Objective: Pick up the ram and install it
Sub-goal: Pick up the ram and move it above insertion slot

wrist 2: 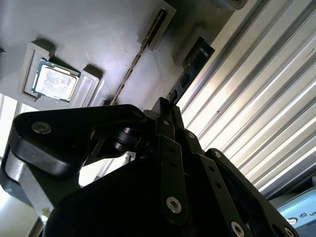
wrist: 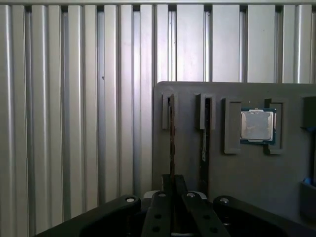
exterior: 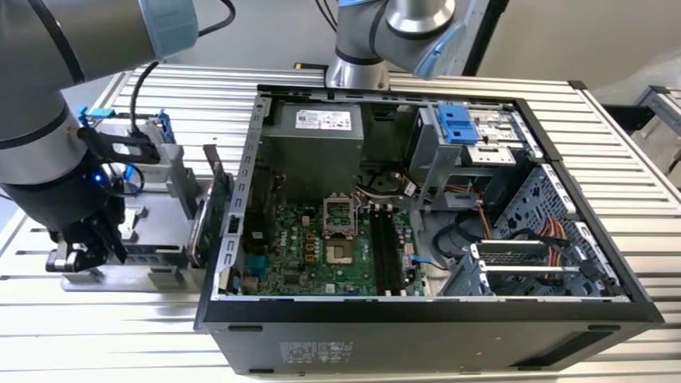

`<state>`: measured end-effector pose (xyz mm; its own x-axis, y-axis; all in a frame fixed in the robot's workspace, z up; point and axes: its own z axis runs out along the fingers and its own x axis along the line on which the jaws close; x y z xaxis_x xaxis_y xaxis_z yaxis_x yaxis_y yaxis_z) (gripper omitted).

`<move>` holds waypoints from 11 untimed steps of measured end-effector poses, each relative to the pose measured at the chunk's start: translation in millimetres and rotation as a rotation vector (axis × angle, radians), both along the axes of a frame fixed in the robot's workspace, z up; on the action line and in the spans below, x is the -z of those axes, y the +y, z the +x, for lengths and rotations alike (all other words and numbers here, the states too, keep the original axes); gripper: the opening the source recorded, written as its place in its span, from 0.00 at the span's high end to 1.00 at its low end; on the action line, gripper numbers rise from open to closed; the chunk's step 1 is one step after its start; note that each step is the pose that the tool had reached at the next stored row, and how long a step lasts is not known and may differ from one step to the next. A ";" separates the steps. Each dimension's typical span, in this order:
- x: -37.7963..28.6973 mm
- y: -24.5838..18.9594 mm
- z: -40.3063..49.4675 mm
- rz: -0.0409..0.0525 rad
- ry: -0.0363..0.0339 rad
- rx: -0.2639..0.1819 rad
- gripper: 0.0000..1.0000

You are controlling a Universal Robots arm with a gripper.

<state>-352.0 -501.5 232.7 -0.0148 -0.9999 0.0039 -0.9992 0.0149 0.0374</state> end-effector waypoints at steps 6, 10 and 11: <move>-5.5 0.0 0.0 0.0000 0.0000 0.000 1.00; -9.5 0.0 0.0 0.0000 0.0000 0.000 1.00; -10.6 0.0 0.0 0.0000 0.0000 0.000 1.00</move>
